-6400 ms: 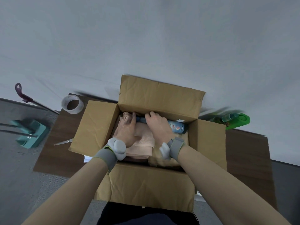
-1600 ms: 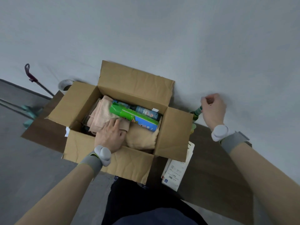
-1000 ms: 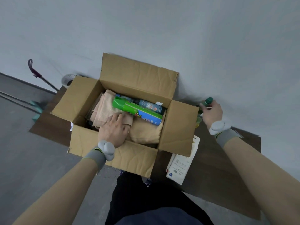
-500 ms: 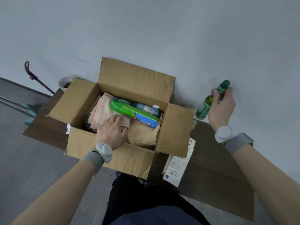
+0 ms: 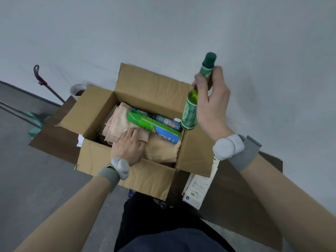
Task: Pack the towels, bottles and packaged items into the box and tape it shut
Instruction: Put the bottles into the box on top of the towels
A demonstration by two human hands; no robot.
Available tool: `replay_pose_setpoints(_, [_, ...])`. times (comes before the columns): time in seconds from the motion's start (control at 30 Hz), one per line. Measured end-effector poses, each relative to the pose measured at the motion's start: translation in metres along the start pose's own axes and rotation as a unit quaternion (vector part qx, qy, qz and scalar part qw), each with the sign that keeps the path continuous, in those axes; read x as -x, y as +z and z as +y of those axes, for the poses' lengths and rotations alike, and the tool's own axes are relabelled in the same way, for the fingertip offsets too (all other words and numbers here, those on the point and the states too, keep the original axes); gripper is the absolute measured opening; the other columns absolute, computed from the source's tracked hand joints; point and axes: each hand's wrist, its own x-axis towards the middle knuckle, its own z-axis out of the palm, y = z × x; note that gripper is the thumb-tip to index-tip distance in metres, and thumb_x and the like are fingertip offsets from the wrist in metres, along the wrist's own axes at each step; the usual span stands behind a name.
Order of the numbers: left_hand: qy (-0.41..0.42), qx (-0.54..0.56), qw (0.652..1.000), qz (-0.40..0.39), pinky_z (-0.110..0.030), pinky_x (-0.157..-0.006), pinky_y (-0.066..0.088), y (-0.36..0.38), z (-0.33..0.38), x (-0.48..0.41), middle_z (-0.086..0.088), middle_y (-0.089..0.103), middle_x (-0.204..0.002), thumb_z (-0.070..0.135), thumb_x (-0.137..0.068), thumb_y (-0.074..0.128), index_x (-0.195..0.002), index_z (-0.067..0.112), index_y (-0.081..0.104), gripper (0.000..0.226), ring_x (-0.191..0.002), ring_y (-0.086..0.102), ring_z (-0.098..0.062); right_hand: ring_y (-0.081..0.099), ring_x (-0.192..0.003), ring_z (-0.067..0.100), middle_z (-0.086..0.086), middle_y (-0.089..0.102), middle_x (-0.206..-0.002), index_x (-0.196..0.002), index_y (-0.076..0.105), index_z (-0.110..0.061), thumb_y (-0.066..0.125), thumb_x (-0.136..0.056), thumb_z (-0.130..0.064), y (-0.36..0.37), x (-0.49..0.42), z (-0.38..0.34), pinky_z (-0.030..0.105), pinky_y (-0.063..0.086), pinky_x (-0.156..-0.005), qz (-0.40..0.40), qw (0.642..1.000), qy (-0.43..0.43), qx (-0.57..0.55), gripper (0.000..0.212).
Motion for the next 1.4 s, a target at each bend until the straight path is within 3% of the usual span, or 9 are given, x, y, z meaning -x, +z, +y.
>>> replay_pose_setpoints(0.13, [0.004,0.0,1.0,0.009,-0.04,-0.098,0.045,0.002,-0.002,0.0,0.0,0.047,-0.147,0.042,-0.102,0.038,-0.147,0.02,0.039,0.05,-0.132,0.049,-0.026,0.062,-0.082,0.03,0.009,0.067,-0.087,-0.099,0.051,-0.014,0.051,-0.106,-0.035,0.026,0.019,-0.001,0.05,0.05,-0.076,-0.125,0.992,-0.01,0.007,0.023])
replay_pose_setpoints(0.27, [-0.001,0.0,1.0,0.016,-0.038,-0.101,0.043,0.005,-0.003,-0.001,-0.001,0.047,-0.148,0.042,-0.103,0.039,-0.152,0.015,0.036,0.056,-0.135,0.047,-0.023,0.054,-0.082,0.024,0.005,0.062,-0.087,-0.101,0.058,-0.009,0.057,-0.105,-0.031,0.046,0.042,0.005,0.043,0.045,-0.075,-0.218,0.974,-0.045,0.036,0.023])
replay_pose_setpoints(0.47, [0.002,-0.011,1.0,0.021,-0.036,-0.106,0.039,0.006,-0.006,-0.001,-0.001,0.046,-0.15,0.042,-0.103,0.038,-0.157,0.014,0.028,0.061,-0.137,0.044,-0.021,0.054,-0.085,0.025,0.009,0.065,-0.093,-0.103,0.06,-0.006,0.06,-0.104,-0.028,0.064,0.059,0.014,0.031,0.033,-0.074,-0.291,0.948,-0.098,0.085,0.022])
replay_pose_setpoints(0.73, [0.007,-0.01,0.999,0.044,-0.036,-0.104,0.041,0.009,-0.007,-0.001,-0.002,0.05,-0.145,0.044,-0.103,0.037,-0.156,0.014,0.029,0.061,-0.134,0.047,-0.023,0.05,-0.075,0.029,0.011,0.064,-0.086,-0.1,0.056,-0.006,0.059,-0.104,-0.035,0.084,0.066,0.025,0.03,0.018,-0.067,-0.333,0.922,-0.141,0.141,0.03])
replay_pose_setpoints(0.93, [0.01,-0.011,0.999,0.036,-0.036,-0.104,0.043,0.009,-0.008,0.0,-0.002,0.05,-0.144,0.046,-0.102,0.037,-0.155,0.016,0.03,0.062,-0.132,0.049,-0.023,0.059,-0.089,0.035,0.012,0.066,-0.095,-0.107,0.055,-0.006,0.054,-0.106,-0.04,0.102,0.073,0.036,0.045,0.043,-0.078,-0.399,0.892,-0.129,0.17,0.035])
replay_pose_setpoints(1.1, [0.017,-0.012,0.999,0.04,-0.036,-0.1,0.043,0.011,-0.009,-0.003,-0.004,0.055,-0.132,0.043,-0.101,0.038,-0.135,0.015,0.047,0.045,-0.123,0.053,-0.024,0.062,-0.102,0.033,0.011,0.069,-0.114,-0.126,0.055,-0.008,0.051,-0.106,-0.045,0.121,0.077,0.037,0.042,0.042,-0.083,-0.428,0.863,-0.156,0.22,0.042])
replay_pose_setpoints(1.2, [-0.009,0.02,0.998,0.052,-0.038,-0.09,0.047,0.011,-0.008,-0.002,-0.006,0.057,-0.12,0.04,-0.1,0.041,-0.122,0.013,0.049,0.036,-0.112,0.055,-0.026,0.059,-0.119,0.033,0.011,0.063,-0.133,-0.14,0.049,-0.011,0.053,-0.107,-0.036,0.132,0.08,0.042,0.044,0.043,-0.09,-0.459,0.842,-0.146,0.242,0.042])
replay_pose_setpoints(1.3, [-0.044,0.066,0.993,0.084,-0.037,-0.084,0.049,0.012,-0.008,0.001,-0.009,0.052,-0.115,0.039,-0.097,0.045,-0.136,0.004,0.04,0.052,-0.105,0.052,-0.027,0.055,-0.126,0.032,0.009,0.059,-0.14,-0.144,0.047,-0.013,0.053,-0.107,-0.029,0.139,0.085,0.045,0.046,0.042,-0.096,-0.469,0.838,-0.12,0.253,0.041])
replay_pose_setpoints(1.4, [-0.047,0.083,0.989,0.11,-0.038,-0.094,0.049,0.013,-0.007,0.001,-0.015,0.047,-0.13,0.039,-0.097,0.047,-0.157,-0.005,0.011,0.082,-0.116,0.047,-0.028,0.058,-0.125,0.032,0.01,0.06,-0.14,-0.145,0.047,-0.013,0.054,-0.107,-0.028,0.145,0.084,0.046,0.046,0.044,-0.097,-0.468,0.838,-0.103,0.262,0.042])
